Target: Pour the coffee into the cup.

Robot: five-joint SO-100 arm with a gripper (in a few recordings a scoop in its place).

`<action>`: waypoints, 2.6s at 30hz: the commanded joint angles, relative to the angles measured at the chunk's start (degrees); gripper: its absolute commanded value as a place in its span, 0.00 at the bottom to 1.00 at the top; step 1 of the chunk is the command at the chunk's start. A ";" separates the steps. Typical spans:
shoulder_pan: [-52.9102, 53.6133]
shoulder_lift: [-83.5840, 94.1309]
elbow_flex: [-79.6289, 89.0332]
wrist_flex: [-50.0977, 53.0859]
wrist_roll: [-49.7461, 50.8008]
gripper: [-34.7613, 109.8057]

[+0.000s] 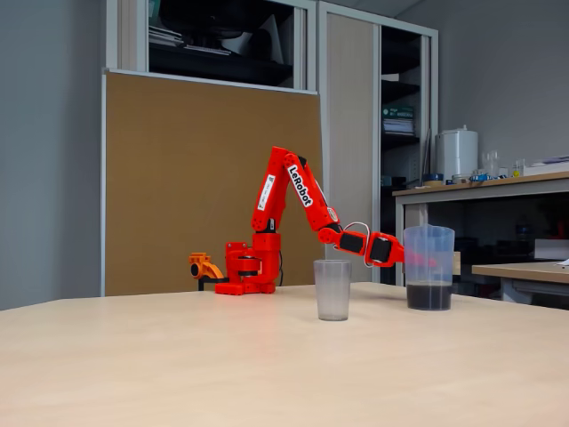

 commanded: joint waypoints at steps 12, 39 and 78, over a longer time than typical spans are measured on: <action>2.55 11.25 0.09 13.36 2.72 0.24; 11.34 35.60 -4.31 50.63 10.20 0.24; 14.85 38.76 -14.68 63.54 31.38 0.24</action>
